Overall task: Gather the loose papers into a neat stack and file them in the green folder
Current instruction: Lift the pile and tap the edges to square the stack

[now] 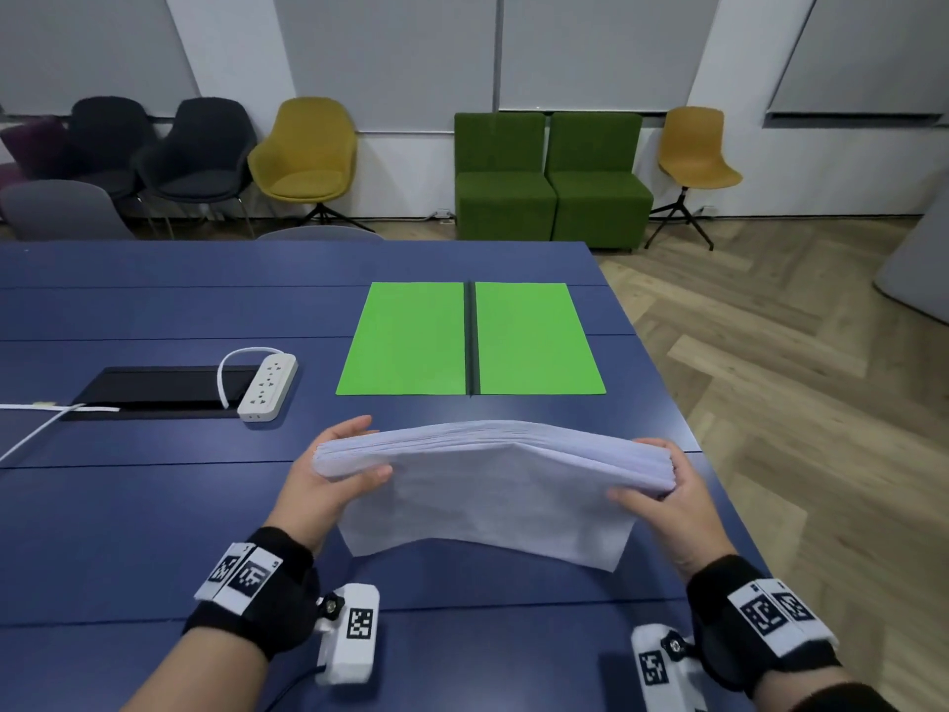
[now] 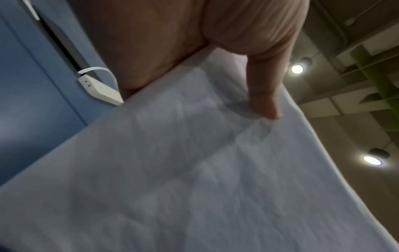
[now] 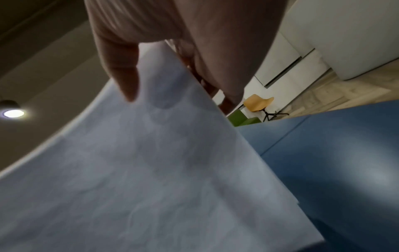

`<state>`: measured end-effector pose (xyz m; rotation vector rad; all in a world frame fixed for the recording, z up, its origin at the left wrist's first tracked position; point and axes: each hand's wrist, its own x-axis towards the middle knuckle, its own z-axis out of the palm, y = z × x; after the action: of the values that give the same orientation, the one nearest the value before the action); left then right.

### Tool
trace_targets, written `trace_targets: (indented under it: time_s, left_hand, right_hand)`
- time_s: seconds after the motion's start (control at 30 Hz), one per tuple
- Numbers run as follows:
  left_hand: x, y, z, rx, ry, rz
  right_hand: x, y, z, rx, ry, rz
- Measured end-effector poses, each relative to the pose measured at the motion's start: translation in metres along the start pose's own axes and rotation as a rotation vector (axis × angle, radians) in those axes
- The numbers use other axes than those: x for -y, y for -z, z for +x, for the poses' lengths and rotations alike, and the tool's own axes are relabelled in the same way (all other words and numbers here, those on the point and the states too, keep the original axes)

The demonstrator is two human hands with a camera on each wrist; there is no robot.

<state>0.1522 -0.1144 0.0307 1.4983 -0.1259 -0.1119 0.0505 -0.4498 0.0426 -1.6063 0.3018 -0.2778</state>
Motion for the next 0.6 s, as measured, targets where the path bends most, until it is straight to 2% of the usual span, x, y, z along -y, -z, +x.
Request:
trace_targets:
  time_s: [0.1,0.17,0.33,0.43,0.53,0.6]
  left_hand:
    - [0.003,-0.006,-0.003,-0.053,0.040,-0.033]
    - [-0.006,-0.013,-0.005,-0.079,0.017,-0.060]
    - [-0.020,0.003,-0.006,0.029,-0.080,-0.095]
    - [-0.001,0.006,-0.011,0.081,0.007,-0.042]
    - [0.012,-0.005,-0.014,0.041,0.080,-0.037]
    - [0.006,-0.010,-0.011,0.019,0.071,-0.041]
  right_hand:
    - [-0.006,-0.007,0.000,-0.066,0.015,-0.070]
    - [-0.004,-0.012,0.002,-0.084,0.042,-0.066]
    - [0.012,-0.001,0.004,-0.075,0.109,0.043]
    - [0.000,-0.001,0.001,-0.066,0.083,0.009]
    - [-0.002,-0.011,0.000,-0.076,0.050,-0.001]
    - [0.005,-0.011,0.003,-0.093,0.067,0.023]
